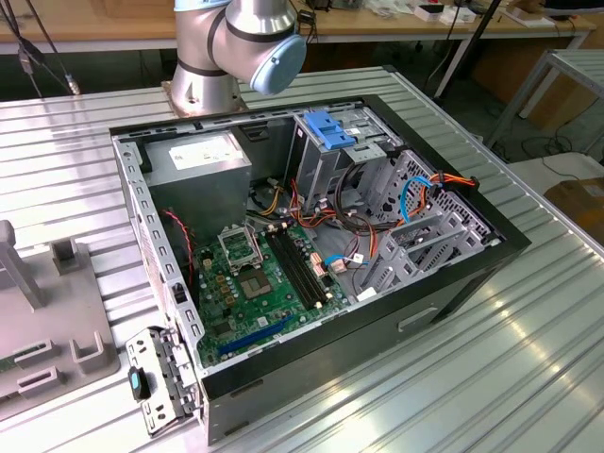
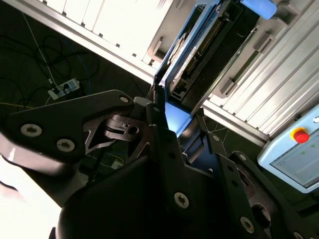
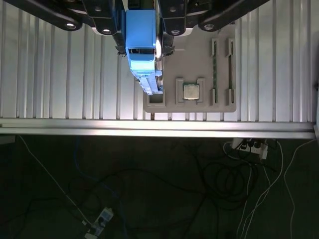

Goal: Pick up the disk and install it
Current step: 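Pick up the disk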

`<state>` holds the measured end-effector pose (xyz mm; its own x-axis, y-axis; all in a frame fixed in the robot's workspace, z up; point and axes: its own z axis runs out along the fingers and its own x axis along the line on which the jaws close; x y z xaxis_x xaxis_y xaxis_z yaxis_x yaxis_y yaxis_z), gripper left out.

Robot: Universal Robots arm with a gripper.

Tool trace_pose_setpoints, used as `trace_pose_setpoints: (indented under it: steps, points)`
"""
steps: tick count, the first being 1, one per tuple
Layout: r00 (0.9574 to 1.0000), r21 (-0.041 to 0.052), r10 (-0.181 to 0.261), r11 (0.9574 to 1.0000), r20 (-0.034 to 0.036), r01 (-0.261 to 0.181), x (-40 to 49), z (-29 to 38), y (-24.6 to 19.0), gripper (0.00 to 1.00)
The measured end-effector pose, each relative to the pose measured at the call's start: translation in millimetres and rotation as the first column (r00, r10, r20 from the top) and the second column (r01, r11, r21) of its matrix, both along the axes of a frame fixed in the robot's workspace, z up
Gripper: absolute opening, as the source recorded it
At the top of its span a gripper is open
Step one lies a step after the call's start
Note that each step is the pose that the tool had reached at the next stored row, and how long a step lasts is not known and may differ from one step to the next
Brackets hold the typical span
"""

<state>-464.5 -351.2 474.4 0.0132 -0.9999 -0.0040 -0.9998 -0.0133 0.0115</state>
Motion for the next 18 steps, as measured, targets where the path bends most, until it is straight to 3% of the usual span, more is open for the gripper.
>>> trace_pose_setpoints:
  steps: [11,14,18]
  points:
    - [1.0000,0.0028,0.000,1.0000,0.0000,0.000,0.0,0.0,0.0,0.36]
    - [1.0000,0.0028,0.000,1.0000,0.0001,0.000,0.0,4.4,0.0,0.36]
    - [1.0000,0.0027,0.000,1.0000,0.0000,0.000,0.0,5.1,0.0,0.36]
